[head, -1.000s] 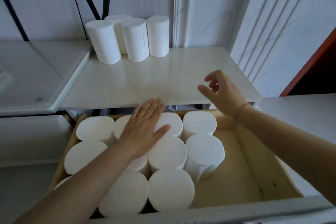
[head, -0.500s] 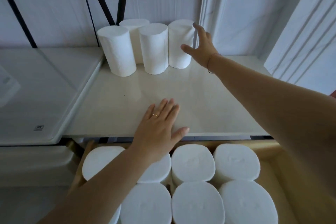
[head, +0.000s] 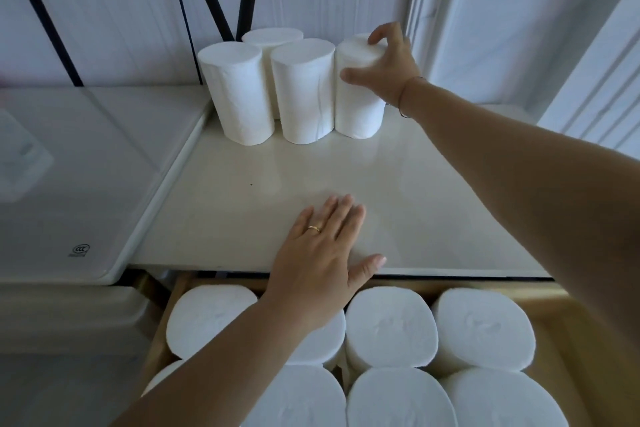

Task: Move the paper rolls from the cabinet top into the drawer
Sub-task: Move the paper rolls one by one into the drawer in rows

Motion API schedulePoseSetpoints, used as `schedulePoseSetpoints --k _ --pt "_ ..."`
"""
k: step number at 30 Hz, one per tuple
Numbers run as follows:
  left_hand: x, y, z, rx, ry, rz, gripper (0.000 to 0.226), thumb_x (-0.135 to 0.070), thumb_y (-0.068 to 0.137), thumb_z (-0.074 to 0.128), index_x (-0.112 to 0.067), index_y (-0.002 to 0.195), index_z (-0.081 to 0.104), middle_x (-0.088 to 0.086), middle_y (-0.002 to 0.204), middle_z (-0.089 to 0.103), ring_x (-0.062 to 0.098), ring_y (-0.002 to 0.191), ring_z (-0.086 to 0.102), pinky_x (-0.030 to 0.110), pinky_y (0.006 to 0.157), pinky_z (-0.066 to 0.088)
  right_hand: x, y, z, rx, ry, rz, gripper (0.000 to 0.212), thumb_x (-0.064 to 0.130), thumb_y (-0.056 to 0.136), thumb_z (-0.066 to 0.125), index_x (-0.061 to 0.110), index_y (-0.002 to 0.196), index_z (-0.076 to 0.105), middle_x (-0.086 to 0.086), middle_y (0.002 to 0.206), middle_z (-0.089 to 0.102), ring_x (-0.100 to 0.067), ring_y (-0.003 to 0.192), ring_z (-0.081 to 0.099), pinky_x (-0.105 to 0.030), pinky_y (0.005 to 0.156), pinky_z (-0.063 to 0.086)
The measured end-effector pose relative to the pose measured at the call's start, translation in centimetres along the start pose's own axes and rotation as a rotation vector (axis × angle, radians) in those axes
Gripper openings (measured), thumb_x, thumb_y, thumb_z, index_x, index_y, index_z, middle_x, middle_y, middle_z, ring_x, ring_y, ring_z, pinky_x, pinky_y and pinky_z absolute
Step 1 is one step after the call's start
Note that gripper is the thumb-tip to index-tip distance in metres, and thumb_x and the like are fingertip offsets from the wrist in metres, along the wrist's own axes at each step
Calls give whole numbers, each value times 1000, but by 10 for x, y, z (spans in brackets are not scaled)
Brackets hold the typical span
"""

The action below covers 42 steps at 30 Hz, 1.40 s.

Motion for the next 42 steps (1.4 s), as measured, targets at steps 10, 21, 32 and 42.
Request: schedulePoseSetpoints --k 10,21,32,42 --pt "-7 -5 0 62 10 -25 86 -68 76 -14 -22 147 -6 -4 158 -8 10 143 -14 32 115 -10 -7 -131 -107 -4 -110 -26 54 35 64 79 32 99 37 -8 120 45 -21 93 52 -22 62 44" --pt "-102 -86 26 225 -126 147 73 -68 82 -1 -30 142 -20 -13 150 -27 1 133 -33 29 112 -18 -31 -317 -231 189 -10 91 56 35 57 84 37 95 43 18 96 59 -11 82 66 -22 57 56" --pt "-102 -90 28 214 -82 138 78 -69 79 -5 -28 145 -13 -15 151 -23 -1 134 -29 27 111 -18 -117 -366 -176 290 -480 150 66 41 59 83 29 105 37 4 148 14 -16 132 24 -31 96 41" --pt "-102 -91 30 200 -79 143 78 -68 80 -4 -28 146 -11 -15 150 -22 0 135 -28 28 112 -17 -116 -358 -176 635 -485 411 80 59 77 62 36 142 20 -2 147 35 -25 127 40 -44 104 41"
Point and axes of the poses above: each hand's wrist, its own y-axis towards the middle knuckle, its own z-axis out of the palm, x = y × z, the point moved 4 cm from there along y, towards the middle knuckle
